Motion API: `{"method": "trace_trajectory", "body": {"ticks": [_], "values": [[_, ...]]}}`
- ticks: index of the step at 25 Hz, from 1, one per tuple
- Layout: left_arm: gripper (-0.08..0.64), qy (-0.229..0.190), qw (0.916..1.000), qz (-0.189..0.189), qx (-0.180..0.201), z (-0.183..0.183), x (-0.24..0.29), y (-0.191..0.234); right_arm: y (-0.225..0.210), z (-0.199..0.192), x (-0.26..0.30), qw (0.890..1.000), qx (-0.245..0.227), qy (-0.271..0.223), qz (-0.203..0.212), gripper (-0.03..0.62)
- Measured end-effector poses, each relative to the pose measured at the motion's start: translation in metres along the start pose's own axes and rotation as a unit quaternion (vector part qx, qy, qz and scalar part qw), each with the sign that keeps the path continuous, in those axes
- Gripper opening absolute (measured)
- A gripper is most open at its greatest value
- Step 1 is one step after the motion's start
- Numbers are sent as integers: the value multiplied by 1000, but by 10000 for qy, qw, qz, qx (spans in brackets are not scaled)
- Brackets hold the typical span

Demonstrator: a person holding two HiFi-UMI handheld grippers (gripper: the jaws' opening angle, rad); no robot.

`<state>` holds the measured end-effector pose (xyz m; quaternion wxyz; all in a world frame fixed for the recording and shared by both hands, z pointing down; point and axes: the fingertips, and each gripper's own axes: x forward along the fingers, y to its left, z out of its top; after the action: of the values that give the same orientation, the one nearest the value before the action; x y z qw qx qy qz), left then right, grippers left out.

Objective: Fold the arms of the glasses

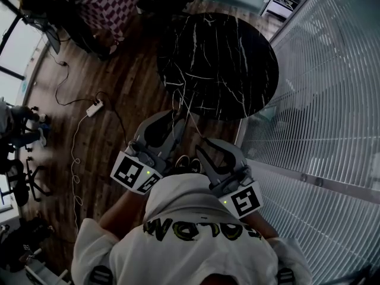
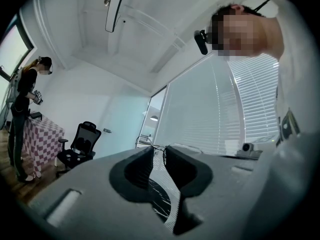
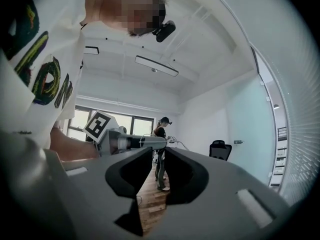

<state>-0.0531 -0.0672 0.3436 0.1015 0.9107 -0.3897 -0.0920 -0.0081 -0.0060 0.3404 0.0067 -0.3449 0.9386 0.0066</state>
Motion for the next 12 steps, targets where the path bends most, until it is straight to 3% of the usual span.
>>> {"method": "trace_trajectory", "body": {"ticks": [12], "values": [[80, -83, 10000, 23, 47, 3, 4, -5, 15, -6, 1, 9997, 52, 34, 254, 78]]}}
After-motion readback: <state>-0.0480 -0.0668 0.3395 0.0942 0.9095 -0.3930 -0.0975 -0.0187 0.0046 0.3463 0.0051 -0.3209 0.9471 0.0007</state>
